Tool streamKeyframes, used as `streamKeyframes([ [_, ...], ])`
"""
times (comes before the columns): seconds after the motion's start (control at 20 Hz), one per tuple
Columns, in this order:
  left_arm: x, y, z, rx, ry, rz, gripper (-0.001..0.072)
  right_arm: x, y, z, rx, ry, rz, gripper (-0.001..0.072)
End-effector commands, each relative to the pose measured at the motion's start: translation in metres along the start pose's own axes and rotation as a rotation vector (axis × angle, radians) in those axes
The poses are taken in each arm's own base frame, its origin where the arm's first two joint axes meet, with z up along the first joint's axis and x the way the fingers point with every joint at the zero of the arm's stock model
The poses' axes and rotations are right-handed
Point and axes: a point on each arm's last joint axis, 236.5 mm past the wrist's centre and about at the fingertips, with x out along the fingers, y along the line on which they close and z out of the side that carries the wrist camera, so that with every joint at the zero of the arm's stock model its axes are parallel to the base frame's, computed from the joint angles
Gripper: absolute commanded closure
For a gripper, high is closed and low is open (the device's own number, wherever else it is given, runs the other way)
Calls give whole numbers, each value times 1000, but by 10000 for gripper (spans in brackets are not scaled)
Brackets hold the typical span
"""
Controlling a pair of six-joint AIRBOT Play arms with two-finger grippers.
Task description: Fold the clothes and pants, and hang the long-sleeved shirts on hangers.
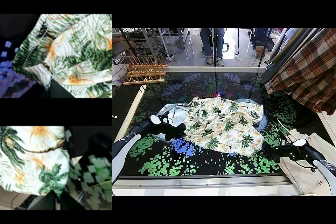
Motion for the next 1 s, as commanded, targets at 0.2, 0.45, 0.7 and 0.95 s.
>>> streamKeyframes([
  [0.2, -66, -53, 16, 162, -71, -181, 697, -38, 48, -13, -346, 35, 16, 705],
  [0.45, -282, -148, 25, 505, -410, -300, 698, -225, 147, -8, -816, -366, -189, 705],
  [0.7, -528, -264, -82, 791, -902, -685, 698, -477, 263, -102, -1061, -1192, -316, 706],
  [0.95, -635, -285, -146, 836, -1223, -856, 696, -586, 332, -169, -1176, -1623, -212, 707],
])
